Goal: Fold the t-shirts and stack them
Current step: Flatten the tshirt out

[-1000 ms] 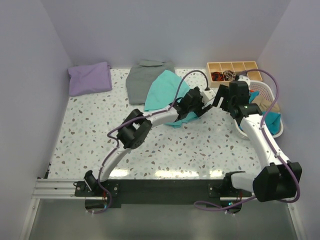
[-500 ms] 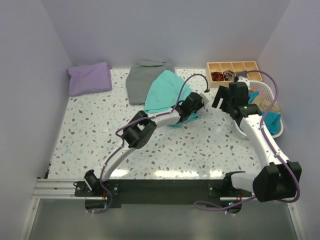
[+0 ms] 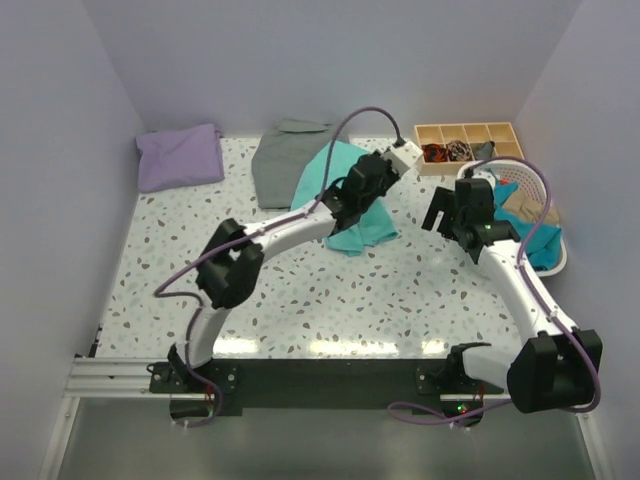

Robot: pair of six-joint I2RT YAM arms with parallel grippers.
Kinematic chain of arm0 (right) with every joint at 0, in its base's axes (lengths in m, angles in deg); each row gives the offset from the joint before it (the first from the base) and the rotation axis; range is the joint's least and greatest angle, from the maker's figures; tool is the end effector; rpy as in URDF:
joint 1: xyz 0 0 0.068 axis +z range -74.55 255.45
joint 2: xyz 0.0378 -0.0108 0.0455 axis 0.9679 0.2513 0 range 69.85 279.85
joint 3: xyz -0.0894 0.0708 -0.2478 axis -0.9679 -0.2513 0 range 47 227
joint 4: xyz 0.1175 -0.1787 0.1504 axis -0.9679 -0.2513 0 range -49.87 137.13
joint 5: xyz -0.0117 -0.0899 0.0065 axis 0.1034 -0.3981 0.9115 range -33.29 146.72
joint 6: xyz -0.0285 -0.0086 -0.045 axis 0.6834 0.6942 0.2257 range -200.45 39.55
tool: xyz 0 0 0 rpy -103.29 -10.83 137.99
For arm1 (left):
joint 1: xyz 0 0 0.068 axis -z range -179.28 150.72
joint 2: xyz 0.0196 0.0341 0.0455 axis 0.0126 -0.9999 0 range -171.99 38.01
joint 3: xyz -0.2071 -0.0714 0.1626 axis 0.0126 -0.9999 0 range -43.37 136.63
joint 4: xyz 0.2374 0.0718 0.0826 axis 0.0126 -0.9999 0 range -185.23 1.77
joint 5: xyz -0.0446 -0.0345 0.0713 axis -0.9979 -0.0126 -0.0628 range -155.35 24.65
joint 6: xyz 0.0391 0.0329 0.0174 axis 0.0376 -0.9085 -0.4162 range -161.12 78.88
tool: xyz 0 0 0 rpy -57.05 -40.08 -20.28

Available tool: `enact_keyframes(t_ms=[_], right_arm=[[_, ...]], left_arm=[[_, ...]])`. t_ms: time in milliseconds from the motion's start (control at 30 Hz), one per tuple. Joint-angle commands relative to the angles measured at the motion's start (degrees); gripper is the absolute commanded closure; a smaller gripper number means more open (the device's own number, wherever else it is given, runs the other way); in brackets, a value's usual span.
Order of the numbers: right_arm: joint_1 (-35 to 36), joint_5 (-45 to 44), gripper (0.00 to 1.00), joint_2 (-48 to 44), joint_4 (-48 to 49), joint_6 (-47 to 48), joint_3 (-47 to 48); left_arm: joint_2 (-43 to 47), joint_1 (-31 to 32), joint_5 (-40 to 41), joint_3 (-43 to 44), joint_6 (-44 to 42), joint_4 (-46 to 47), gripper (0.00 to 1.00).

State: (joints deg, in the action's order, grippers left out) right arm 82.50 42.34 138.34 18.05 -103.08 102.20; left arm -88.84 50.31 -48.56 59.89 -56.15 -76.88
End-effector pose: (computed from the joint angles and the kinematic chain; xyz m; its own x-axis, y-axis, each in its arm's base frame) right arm 0.2547 0.0227 0.2880 -0.5932 0.3021 -0.7462 0.3155 0.9400 0.1298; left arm 0.3530 -0.3989 0.2587 0.0089 0.3725 -0.9280 0.5628 0.7652 0.3126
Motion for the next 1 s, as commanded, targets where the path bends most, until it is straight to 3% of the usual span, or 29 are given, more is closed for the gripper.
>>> enact_keyframes(t_ms=[0,200,333,600,967], right_arm=[[-0.2,6.7,0.09,-2.2,2.6,0.0,-2.2],[0.1,25.8,0.15,3.3,8.8,0.0,-2.8],[2.3,30.7,0.16,7.8,10.2,3.0,0.3],[10.7,32.6,0.19,19.6,10.4,6.6,7.9],[15.9,30.5,0.31,31.6,11.6,7.3,13.5]], left_arm=[[15.6,0.1,7.3,-6.6,2.6,2.9,1.00],[28.2,0.1,16.8,-16.9,2.6,1.4,1.00],[34.0,-1.1,22.9,-23.2,2.3,1.9,1.00],[40.5,-11.0,23.7,-32.9,9.9,-0.8,1.00],[41.2,-13.6,24.1,-33.6,9.1,-0.9,1.00]])
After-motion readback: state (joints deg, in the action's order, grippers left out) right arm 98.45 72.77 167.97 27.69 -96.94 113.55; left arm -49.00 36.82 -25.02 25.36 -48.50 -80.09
